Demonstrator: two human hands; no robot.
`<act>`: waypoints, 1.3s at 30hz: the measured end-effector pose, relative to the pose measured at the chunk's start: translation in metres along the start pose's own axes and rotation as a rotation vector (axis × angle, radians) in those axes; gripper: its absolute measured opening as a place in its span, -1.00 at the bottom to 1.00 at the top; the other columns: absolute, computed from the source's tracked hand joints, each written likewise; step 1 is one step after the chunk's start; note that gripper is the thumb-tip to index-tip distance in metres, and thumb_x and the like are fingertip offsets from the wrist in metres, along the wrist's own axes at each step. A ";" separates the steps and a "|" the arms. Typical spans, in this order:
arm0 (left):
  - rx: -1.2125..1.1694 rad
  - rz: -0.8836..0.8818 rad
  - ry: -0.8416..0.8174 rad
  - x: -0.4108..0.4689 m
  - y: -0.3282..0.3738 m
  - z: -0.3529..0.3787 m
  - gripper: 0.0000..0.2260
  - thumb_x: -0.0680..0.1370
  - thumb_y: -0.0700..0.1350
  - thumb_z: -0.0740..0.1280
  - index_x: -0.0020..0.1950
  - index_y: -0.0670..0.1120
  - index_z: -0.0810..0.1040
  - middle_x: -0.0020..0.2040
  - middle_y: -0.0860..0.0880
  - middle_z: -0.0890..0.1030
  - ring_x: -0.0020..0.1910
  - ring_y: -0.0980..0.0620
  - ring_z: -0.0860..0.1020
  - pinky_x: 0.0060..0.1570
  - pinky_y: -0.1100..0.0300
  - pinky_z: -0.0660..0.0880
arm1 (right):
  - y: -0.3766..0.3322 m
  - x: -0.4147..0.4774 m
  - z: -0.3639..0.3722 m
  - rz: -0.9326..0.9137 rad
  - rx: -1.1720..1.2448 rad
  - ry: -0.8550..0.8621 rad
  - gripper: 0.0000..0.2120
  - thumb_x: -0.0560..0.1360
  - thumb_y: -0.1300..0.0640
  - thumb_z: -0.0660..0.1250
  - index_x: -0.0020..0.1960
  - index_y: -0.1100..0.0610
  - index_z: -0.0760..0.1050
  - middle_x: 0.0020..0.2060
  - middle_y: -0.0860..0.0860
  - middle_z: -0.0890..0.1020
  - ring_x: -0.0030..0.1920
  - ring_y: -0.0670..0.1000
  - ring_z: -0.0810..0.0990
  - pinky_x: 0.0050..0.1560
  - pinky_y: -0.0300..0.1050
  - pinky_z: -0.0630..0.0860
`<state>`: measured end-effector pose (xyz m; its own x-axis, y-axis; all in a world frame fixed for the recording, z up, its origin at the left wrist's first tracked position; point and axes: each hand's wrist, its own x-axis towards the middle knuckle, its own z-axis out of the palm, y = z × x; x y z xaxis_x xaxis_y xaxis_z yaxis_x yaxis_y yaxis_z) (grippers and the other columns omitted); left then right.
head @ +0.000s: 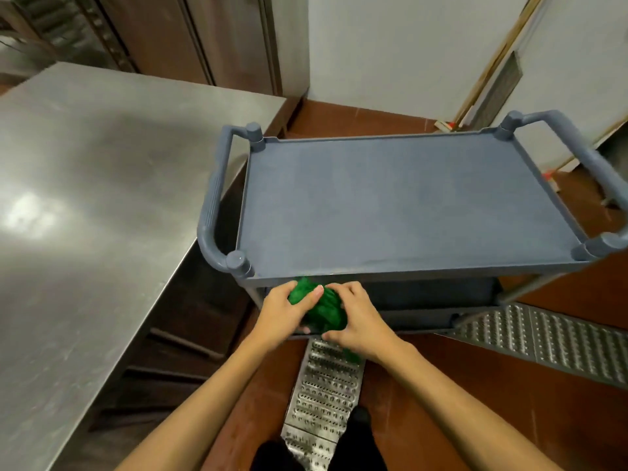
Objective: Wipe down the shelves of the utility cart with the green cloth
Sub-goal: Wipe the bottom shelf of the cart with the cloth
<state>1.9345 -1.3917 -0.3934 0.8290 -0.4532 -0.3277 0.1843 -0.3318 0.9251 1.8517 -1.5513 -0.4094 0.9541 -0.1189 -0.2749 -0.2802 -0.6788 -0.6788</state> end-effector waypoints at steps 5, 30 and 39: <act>-0.022 -0.004 0.030 0.001 -0.018 0.014 -0.69 0.52 0.11 0.42 -0.01 -0.14 0.62 -0.19 -0.18 0.69 -0.31 -0.06 0.70 -0.48 0.12 0.59 | 0.025 -0.008 0.037 0.079 -0.003 0.286 -0.34 0.35 0.19 0.48 0.40 0.06 0.33 0.42 0.01 0.15 0.35 -0.02 0.23 0.32 -0.15 0.35; 0.013 0.074 -0.312 0.167 -0.401 0.082 -0.68 0.35 0.05 0.61 0.07 0.10 0.68 0.02 0.03 0.74 0.03 0.05 0.71 -0.04 0.26 0.62 | 0.418 0.134 0.243 0.373 0.548 0.086 -0.78 0.60 0.08 0.31 -0.06 -0.22 0.62 -0.12 -0.32 0.69 -0.06 -0.31 0.64 -0.17 -0.50 0.48; 0.060 -0.032 -0.264 0.282 -0.519 0.124 -0.69 0.46 -0.09 0.45 0.16 -0.19 0.64 0.01 -0.10 0.74 0.01 -0.07 0.71 -0.06 0.18 0.65 | 0.540 0.238 0.287 0.327 0.586 -0.032 -0.88 0.51 -0.10 0.39 -0.07 -0.14 0.70 -0.12 -0.14 0.74 -0.08 -0.08 0.71 -0.17 -0.28 0.62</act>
<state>2.0069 -1.4498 -0.9902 0.6552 -0.6390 -0.4029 0.1701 -0.3949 0.9029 1.8971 -1.7380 -1.0370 0.8093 -0.2237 -0.5432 -0.5741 -0.1052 -0.8120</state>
